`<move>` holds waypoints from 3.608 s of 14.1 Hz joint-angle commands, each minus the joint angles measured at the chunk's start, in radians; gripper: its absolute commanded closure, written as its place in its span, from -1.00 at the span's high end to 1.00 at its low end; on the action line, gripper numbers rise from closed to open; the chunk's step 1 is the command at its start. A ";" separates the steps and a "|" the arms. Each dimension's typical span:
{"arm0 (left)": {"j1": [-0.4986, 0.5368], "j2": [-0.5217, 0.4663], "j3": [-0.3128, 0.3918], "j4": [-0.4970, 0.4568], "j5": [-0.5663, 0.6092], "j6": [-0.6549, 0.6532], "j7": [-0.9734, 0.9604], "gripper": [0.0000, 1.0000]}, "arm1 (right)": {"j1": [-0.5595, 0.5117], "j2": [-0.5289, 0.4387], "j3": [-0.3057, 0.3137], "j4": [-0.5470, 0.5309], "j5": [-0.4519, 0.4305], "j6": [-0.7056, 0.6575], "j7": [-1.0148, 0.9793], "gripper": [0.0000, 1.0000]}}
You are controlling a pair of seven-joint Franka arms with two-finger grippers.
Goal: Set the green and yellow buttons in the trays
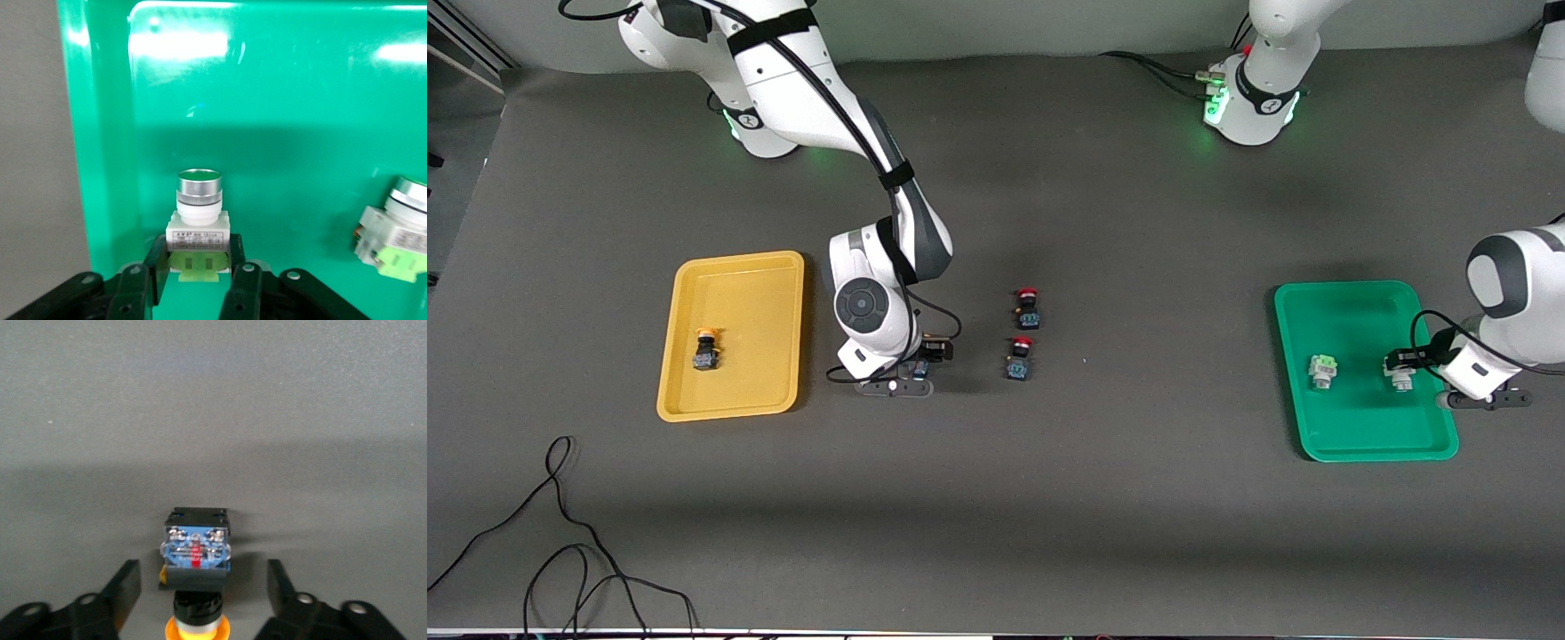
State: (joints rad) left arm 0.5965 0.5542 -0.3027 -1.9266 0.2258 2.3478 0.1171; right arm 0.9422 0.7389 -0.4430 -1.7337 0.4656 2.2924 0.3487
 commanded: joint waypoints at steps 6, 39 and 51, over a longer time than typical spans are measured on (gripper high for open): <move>-0.007 -0.181 -0.026 0.251 0.001 -0.506 0.021 1.00 | -0.017 -0.169 -0.054 -0.006 0.030 -0.164 0.009 -1.00; -0.713 -0.568 0.318 0.365 -0.227 -0.829 -0.131 1.00 | 0.095 -0.342 -0.692 -0.178 0.050 -0.394 -0.751 0.99; -0.704 -0.577 0.321 0.344 -0.172 -0.834 -0.129 1.00 | 0.139 -0.334 -0.841 0.376 -0.087 -0.921 -0.537 0.99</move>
State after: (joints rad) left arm -0.0961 -0.0016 0.0140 -1.5627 0.0365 1.5063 0.0000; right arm 1.0532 0.3863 -1.2827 -1.3780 0.4270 1.3868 -0.2275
